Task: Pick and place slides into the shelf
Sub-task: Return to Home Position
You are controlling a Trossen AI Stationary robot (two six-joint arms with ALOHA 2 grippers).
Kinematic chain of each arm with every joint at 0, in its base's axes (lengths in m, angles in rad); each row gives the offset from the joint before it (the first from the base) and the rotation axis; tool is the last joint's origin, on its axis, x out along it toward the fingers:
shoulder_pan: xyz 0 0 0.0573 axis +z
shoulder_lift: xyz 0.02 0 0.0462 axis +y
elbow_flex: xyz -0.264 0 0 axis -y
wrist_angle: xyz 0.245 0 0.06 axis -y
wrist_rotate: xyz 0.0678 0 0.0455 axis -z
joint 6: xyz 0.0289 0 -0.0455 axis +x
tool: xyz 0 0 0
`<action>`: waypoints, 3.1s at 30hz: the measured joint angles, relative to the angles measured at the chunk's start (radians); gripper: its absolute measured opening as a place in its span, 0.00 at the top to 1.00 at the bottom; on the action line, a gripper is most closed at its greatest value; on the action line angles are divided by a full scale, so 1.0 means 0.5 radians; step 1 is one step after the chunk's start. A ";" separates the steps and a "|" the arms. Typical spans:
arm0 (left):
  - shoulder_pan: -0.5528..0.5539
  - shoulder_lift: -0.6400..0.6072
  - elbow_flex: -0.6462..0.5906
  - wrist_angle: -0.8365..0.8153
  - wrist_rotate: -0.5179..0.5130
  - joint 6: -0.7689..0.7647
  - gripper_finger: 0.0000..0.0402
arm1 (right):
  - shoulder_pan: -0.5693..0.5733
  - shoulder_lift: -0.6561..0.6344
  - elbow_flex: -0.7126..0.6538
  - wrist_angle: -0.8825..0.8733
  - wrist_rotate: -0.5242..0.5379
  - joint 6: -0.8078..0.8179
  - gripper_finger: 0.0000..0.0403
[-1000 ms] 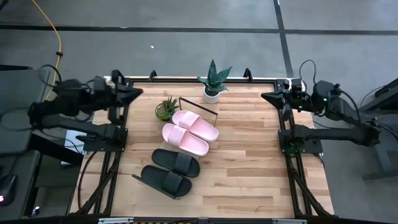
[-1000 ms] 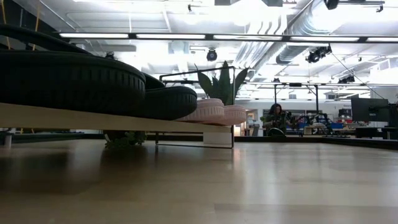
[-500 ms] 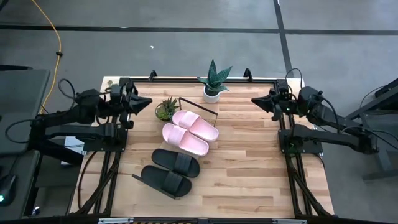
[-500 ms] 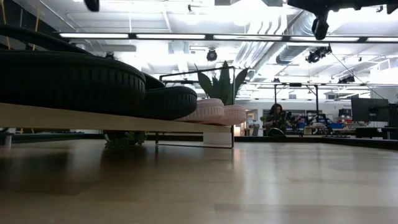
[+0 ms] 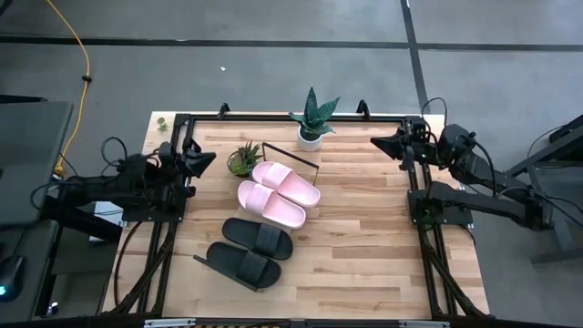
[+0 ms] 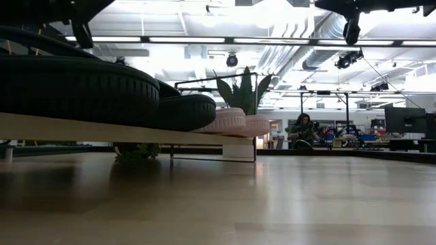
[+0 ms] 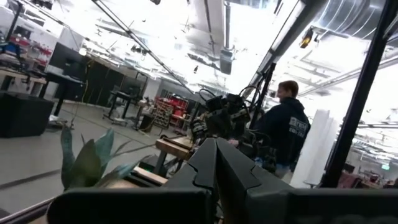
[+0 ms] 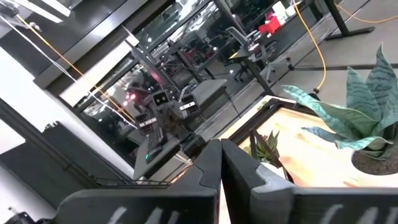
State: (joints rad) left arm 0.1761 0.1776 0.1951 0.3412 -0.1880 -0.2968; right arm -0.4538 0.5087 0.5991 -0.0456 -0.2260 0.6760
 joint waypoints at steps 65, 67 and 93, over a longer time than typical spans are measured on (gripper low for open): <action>-0.001 -0.343 -0.367 -0.543 0.240 0.088 1.00 | -0.402 0.000 0.003 -0.047 -0.500 0.102 1.00; -0.001 -0.343 -0.367 -0.621 0.268 0.093 1.00 | -0.402 0.001 0.003 -0.034 -0.524 0.122 1.00; 0.001 -0.343 -0.369 -0.667 0.392 0.060 1.00 | -0.399 -0.413 -0.397 0.742 -0.606 0.058 1.00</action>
State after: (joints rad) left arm 0.1764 0.0063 0.0105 0.0078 0.0078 -0.2668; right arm -0.6534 0.3022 0.4008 0.3255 -0.5291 0.7049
